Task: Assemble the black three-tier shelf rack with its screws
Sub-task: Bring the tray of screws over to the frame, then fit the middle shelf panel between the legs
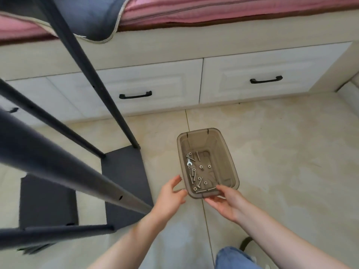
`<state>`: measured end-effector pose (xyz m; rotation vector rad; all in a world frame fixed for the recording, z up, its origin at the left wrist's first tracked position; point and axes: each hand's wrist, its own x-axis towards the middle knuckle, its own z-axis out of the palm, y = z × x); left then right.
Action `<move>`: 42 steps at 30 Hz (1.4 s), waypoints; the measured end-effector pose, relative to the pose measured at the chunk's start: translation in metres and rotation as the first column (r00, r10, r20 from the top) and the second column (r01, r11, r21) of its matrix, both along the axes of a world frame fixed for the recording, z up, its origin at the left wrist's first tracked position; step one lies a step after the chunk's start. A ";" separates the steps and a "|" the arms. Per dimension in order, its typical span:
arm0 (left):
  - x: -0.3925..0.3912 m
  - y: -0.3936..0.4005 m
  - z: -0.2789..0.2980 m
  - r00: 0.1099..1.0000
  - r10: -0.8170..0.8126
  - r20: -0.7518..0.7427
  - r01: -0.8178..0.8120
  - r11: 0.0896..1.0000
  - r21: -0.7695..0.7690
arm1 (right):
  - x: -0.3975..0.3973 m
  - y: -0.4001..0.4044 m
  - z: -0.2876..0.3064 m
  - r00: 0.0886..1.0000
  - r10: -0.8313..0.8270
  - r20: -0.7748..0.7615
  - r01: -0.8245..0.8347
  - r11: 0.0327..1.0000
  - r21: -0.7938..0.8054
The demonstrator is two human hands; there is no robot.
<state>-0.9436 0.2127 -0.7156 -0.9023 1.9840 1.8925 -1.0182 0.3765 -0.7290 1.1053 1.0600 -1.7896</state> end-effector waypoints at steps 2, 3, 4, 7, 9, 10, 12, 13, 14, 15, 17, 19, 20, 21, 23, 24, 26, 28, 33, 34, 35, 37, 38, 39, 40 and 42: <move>0.011 -0.013 0.019 1.000 0.006 -0.008 -0.006 1.000 -0.017 | 0.004 -0.003 0.003 1.000 -0.004 -0.001 0.004 1.000 0.005; 0.016 -0.019 0.029 1.000 -0.006 -0.022 0.006 1.000 -0.030 | 0.006 -0.002 0.005 1.000 0.013 -0.002 -0.013 1.000 0.019; 0.022 -0.023 0.038 0.999 -0.025 -0.035 0.024 0.999 -0.037 | 0.008 -0.001 0.009 0.999 0.050 0.006 -0.050 0.998 0.040; 0.046 -0.028 0.066 0.991 -0.132 -0.033 0.131 0.991 -0.030 | 0.018 -0.003 0.032 0.964 0.260 0.057 -0.264 0.960 0.097; 0.063 -0.032 0.081 0.974 -0.229 -0.005 0.228 0.973 -0.036 | 0.021 -0.008 0.054 0.917 0.397 0.027 -0.398 0.910 0.116; 0.072 -0.037 0.089 0.966 -0.257 0.013 0.257 0.965 -0.047 | 0.020 -0.011 0.068 0.896 0.444 -0.009 -0.440 0.891 0.111; 0.090 -0.051 0.107 0.968 -0.247 0.044 0.249 0.966 -0.061 | 0.018 -0.018 0.098 0.842 0.526 -0.121 -0.516 0.850 0.108; 0.100 -0.060 0.116 0.973 -0.225 0.053 0.228 0.971 -0.067 | 0.016 -0.023 0.115 0.799 0.570 -0.190 -0.557 0.822 0.123; 0.110 -0.068 0.124 0.976 -0.209 0.060 0.214 0.973 -0.082 | 0.014 -0.029 0.133 0.751 0.609 -0.254 -0.593 0.792 0.144; 0.121 -0.076 0.131 0.976 -0.205 0.072 0.212 0.972 -0.102 | 0.012 -0.035 0.152 0.703 0.641 -0.309 -0.623 0.764 0.168; 0.141 -0.092 0.145 0.970 -0.219 0.110 0.232 0.964 -0.127 | 0.009 -0.047 0.188 0.574 0.707 -0.413 -0.691 0.689 0.219; 0.162 -0.106 0.157 0.962 -0.222 0.161 0.245 0.959 -0.142 | 0.010 -0.058 0.221 0.393 0.771 -0.501 -0.771 0.573 0.277; 0.172 -0.112 0.163 0.959 -0.215 0.186 0.245 0.957 -0.154 | 0.011 -0.062 0.235 0.302 0.793 -0.529 -0.798 0.514 0.314; 0.181 -0.118 0.168 0.958 -0.195 0.209 0.233 0.956 -0.178 | 0.014 -0.067 0.247 0.223 0.810 -0.543 -0.810 0.464 0.359; 0.192 -0.128 0.176 0.968 -0.100 0.230 0.165 0.944 -0.286 | 0.023 -0.075 0.266 0.085 0.835 -0.543 -0.795 0.386 0.468; 0.195 -0.133 0.180 0.976 -0.035 0.216 0.112 0.927 -0.358 | 0.030 -0.080 0.273 0.018 0.844 -0.536 -0.774 0.351 0.527; 0.195 -0.142 0.187 0.983 0.077 0.167 0.020 0.857 -0.515 | 0.044 -0.088 0.282 -0.116 0.846 -0.521 -0.720 0.290 0.631; 0.188 -0.149 0.200 0.988 0.123 0.098 -0.033 0.773 -0.633 | 0.055 -0.096 0.286 -0.232 0.821 -0.522 -0.659 0.262 0.705; 0.168 -0.151 0.223 0.987 0.091 -0.129 -0.151 0.788 -0.596 | 0.062 -0.109 0.289 -0.334 0.766 -0.549 -0.520 0.337 0.785; 0.164 -0.149 0.224 0.985 0.087 -0.148 -0.160 0.782 -0.602 | 0.061 -0.109 0.289 -0.325 0.761 -0.561 -0.508 0.360 0.783; 0.161 -0.148 0.224 0.984 0.082 -0.157 -0.162 0.772 -0.614 | 0.059 -0.108 0.287 -0.319 0.757 -0.570 -0.494 0.380 0.782; 0.155 -0.143 0.224 0.986 0.066 -0.153 -0.149 0.762 -0.631 | 0.054 -0.106 0.284 -0.313 0.757 -0.574 -0.456 0.410 0.790; 0.153 -0.139 0.224 0.988 0.051 -0.143 -0.132 0.761 -0.635 | 0.050 -0.105 0.282 -0.305 0.760 -0.574 -0.435 0.424 0.794; 0.150 -0.134 0.224 0.991 0.034 -0.129 -0.109 0.763 -0.637 | 0.047 -0.104 0.280 -0.291 0.764 -0.575 -0.416 0.440 0.796; 0.147 -0.128 0.224 0.994 0.011 -0.112 -0.080 0.767 -0.637 | 0.042 -0.104 0.279 -0.268 0.769 -0.580 -0.401 0.459 0.793; 0.141 -0.116 0.225 0.994 -0.068 -0.084 -0.001 0.774 -0.633 | 0.032 -0.105 0.278 -0.212 0.766 -0.607 -0.389 0.503 0.771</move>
